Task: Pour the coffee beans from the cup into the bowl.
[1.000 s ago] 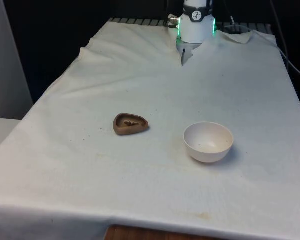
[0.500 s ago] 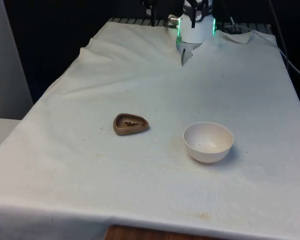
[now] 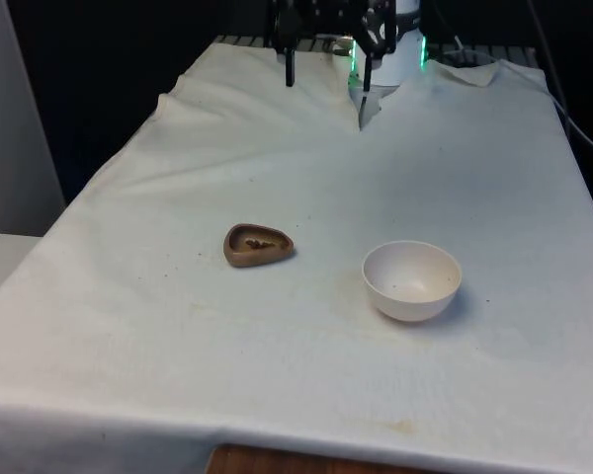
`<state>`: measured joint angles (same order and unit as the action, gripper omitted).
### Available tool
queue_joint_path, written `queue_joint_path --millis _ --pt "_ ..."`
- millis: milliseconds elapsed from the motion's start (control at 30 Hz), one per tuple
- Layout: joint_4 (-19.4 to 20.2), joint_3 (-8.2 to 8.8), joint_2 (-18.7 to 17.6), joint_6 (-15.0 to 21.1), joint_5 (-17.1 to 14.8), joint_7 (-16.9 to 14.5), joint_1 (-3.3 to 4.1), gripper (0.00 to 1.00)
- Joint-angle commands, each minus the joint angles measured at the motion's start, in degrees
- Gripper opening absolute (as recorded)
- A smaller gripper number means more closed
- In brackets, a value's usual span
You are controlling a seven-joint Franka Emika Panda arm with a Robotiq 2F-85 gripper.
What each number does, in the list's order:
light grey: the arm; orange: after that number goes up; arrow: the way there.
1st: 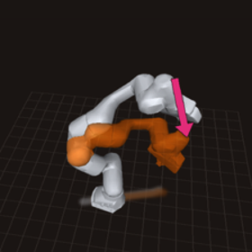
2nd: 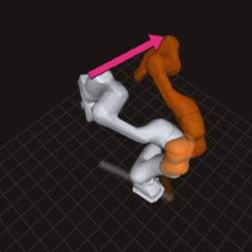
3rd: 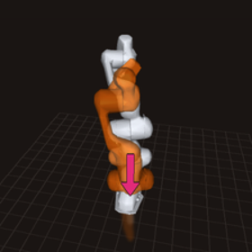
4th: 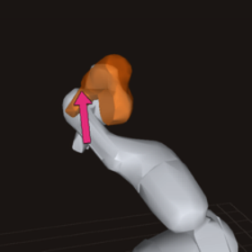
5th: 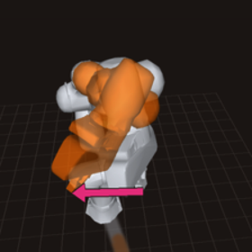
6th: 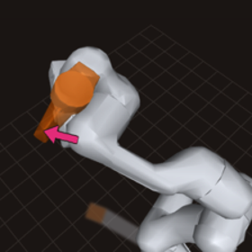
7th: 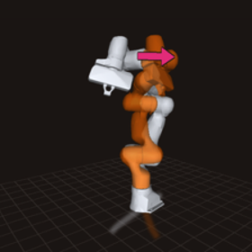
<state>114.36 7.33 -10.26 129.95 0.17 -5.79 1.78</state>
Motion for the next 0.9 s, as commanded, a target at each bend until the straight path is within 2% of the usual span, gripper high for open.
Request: queue_joint_path --millis 0,200,233,367,533,700,800,833,867 --pt "0.3 0.0 -0.3 1.3 -0.1 -0.2 -0.06 1.0" --pt "0.3 0.63 -2.6 3.7 -0.2 -0.9 -0.23 1.0" --pt "0.2 0.63 -2.5 3.1 0.0 -0.4 0.0 1.0" --pt "0.5 1.09 -3.6 4.5 -0.3 -2.1 -0.11 1.0" --pt "0.2 1.26 -4.1 4.1 -0.1 -1.8 0.0 1.0" --pt "0.4 1.66 -4.8 4.9 -1.1 -3.2 -0.57 1.0" --pt "0.4 2.35 -4.8 4.9 -1.8 -4.6 -0.52 1.0" --pt "0.3 2.64 -4.9 4.4 -1.2 -4.0 -0.17 1.0" --pt "0.4 2.58 -4.8 4.9 -1.9 -5.0 -0.52 1.0"
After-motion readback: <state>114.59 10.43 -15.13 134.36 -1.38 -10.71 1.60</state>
